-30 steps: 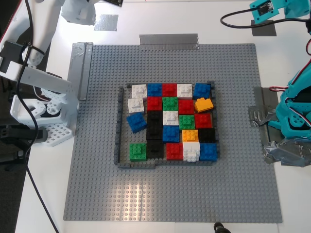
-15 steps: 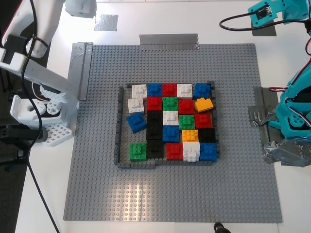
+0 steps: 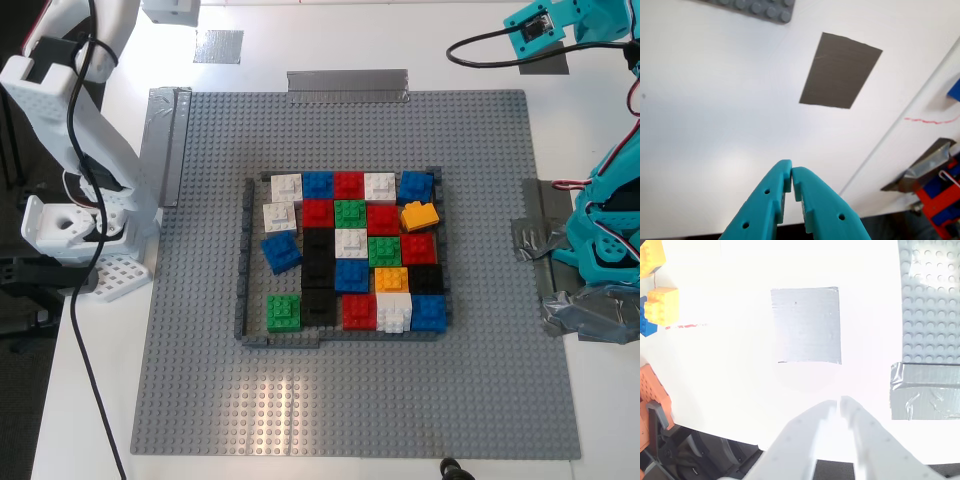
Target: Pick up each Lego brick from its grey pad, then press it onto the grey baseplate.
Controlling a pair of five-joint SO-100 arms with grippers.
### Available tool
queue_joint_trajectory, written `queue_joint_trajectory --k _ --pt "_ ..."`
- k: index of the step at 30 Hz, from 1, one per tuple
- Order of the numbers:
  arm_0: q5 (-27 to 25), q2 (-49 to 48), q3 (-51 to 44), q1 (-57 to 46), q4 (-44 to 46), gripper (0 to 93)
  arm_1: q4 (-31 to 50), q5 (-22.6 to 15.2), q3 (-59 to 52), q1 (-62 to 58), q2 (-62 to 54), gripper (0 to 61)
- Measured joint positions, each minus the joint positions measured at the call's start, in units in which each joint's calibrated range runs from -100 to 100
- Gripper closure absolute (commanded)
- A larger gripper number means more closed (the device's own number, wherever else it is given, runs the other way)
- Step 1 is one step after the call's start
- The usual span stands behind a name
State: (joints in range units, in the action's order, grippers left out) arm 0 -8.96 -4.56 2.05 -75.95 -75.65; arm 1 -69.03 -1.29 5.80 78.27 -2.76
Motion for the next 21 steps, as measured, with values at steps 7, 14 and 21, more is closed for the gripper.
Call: queue_joint_trajectory --k 7,14,21 --pt "-0.1 0.0 3.5 -0.1 0.0 92.7 -2.4 -0.1 4.2 0.6 2.6 61.2" --pt "0.0 0.0 7.6 -0.7 0.3 92.7 -4.4 -0.7 4.7 0.6 2.6 61.2" --pt "0.1 0.0 8.0 -0.7 0.3 92.7 -4.6 -0.6 4.7 0.6 2.6 61.2"
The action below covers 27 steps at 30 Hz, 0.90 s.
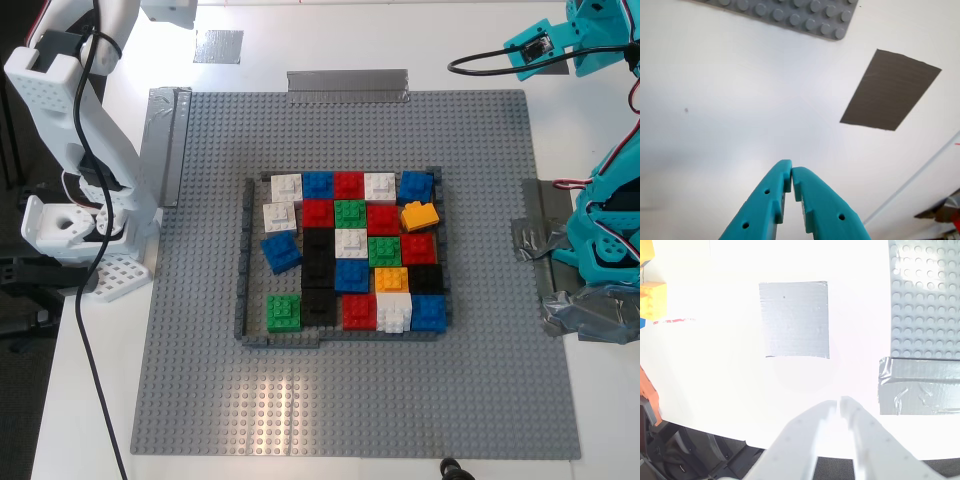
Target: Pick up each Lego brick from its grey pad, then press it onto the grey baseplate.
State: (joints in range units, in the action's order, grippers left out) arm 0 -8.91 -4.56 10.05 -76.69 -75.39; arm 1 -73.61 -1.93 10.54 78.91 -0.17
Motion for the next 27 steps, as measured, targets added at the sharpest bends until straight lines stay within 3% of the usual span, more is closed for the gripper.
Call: queue_joint_trajectory --k 27 --pt "0.2 0.0 1.3 0.1 0.0 92.7 -0.6 -0.2 0.0 0.0 0.0 61.2"
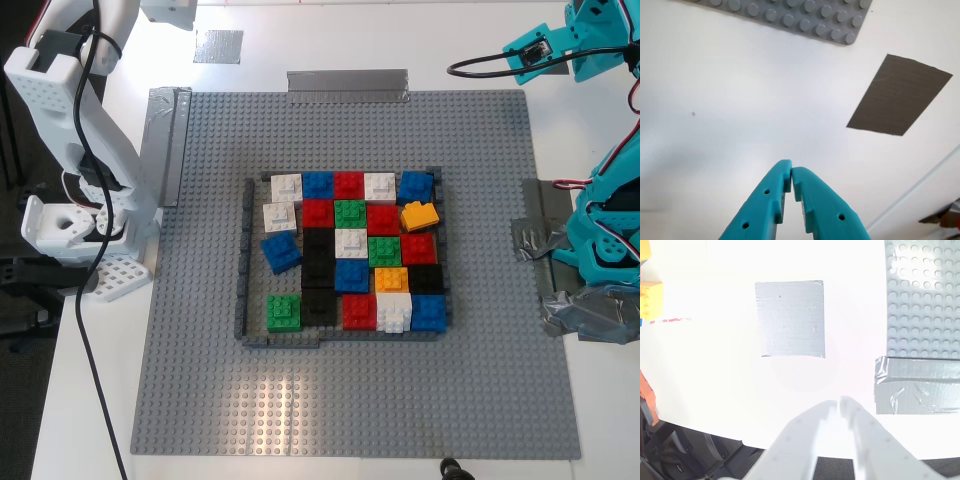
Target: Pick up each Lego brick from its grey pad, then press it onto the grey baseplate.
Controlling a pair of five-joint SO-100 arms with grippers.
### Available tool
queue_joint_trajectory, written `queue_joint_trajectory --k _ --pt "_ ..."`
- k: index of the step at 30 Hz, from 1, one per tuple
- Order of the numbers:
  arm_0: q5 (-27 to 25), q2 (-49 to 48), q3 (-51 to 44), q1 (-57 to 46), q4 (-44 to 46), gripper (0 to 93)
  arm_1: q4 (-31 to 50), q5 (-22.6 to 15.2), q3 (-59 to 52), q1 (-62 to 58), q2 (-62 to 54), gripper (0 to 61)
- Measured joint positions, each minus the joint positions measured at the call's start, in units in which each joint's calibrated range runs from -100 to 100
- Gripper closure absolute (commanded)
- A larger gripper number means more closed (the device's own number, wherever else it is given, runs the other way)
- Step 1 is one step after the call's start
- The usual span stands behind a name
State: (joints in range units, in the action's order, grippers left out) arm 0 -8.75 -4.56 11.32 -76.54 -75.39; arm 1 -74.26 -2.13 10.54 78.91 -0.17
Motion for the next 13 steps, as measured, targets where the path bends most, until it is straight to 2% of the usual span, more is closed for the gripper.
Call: queue_joint_trajectory --k 13 --pt "0.0 0.0 0.0 0.0 0.0 92.7 0.0 0.0 0.0 0.0 0.0 61.2"
